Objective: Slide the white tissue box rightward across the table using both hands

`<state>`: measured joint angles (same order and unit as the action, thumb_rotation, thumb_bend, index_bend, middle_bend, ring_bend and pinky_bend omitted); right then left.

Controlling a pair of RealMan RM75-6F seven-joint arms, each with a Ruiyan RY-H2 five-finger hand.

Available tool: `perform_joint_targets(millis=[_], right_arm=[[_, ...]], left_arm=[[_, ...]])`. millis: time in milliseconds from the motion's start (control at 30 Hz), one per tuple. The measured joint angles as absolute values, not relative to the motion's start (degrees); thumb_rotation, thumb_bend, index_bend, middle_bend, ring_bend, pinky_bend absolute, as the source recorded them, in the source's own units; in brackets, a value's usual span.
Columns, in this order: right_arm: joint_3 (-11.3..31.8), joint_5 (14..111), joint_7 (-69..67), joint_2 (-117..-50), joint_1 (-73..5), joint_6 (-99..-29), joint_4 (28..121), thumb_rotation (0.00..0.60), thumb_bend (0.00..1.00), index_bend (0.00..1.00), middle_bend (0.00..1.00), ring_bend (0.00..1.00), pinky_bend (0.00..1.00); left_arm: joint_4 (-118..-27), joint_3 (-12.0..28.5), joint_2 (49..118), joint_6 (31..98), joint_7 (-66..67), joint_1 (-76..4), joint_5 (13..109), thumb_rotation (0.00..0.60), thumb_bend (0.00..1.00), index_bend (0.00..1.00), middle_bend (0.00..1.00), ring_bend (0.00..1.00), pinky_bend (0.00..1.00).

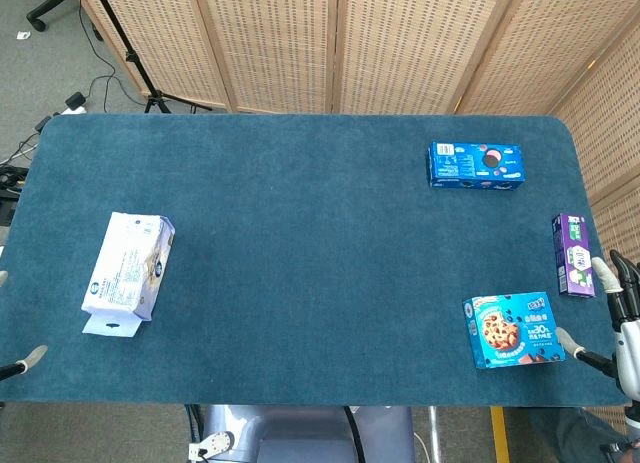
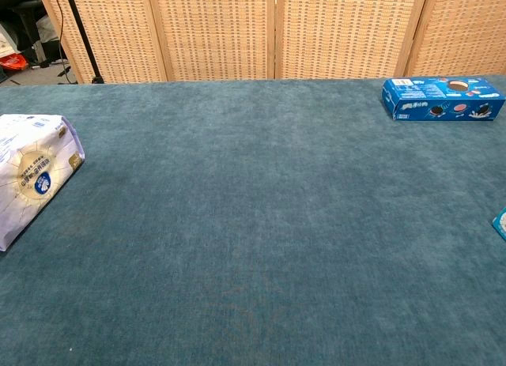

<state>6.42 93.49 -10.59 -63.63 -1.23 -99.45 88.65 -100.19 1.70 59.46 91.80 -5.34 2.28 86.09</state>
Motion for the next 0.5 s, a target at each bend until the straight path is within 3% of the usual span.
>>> perform_joint_targets(millis=[200, 300, 433, 467, 500], right_arm=[[6.39, 93.5, -10.81, -63.56, -1.22, -99.41, 88.7, 0.6, 0.0, 0.0, 0.0, 0.0, 0.0], [6.37, 93.49, -11.05, -63.48, -1.21, -99.39, 88.77, 0.6, 0.0, 0.0, 0.0, 0.0, 0.0], [6.6, 93.01, -11.62, -63.26, -1.19, -99.37, 88.88, 0.6, 0.0, 0.0, 0.0, 0.0, 0.0], [6.64, 92.89, -11.81, -63.2, -1.19, -99.31, 88.91, 0.6, 0.0, 0.0, 0.0, 0.0, 0.0], [6.67, 92.82, -11.97, -63.14, -1.19, -99.28, 88.94, 0.6, 0.0, 0.0, 0.0, 0.0, 0.0]], left_arm=[[-100.13, 1.6, 59.35, 91.55, -5.59, 2.28, 86.17, 0.6, 0.06, 0.0, 0.0, 0.0, 0.0], [-100.12, 1.33, 58.93, 90.35, -6.48, 1.92, 86.31, 0.6, 0.2, 0.0, 0.0, 0.0, 0.0], [-99.99, 0.83, 57.9, 86.99, -10.9, 0.49, 86.8, 0.6, 0.88, 0.0, 0.0, 0.0, 0.0], [-99.9, 0.77, 57.67, 86.14, -12.56, 0.09, 86.85, 0.6, 0.98, 0.0, 0.0, 0.0, 0.0], [-99.77, 0.75, 57.46, 85.28, -14.41, -0.33, 86.86, 0.6, 1.0, 0.0, 0.0, 0.0, 0.0]])
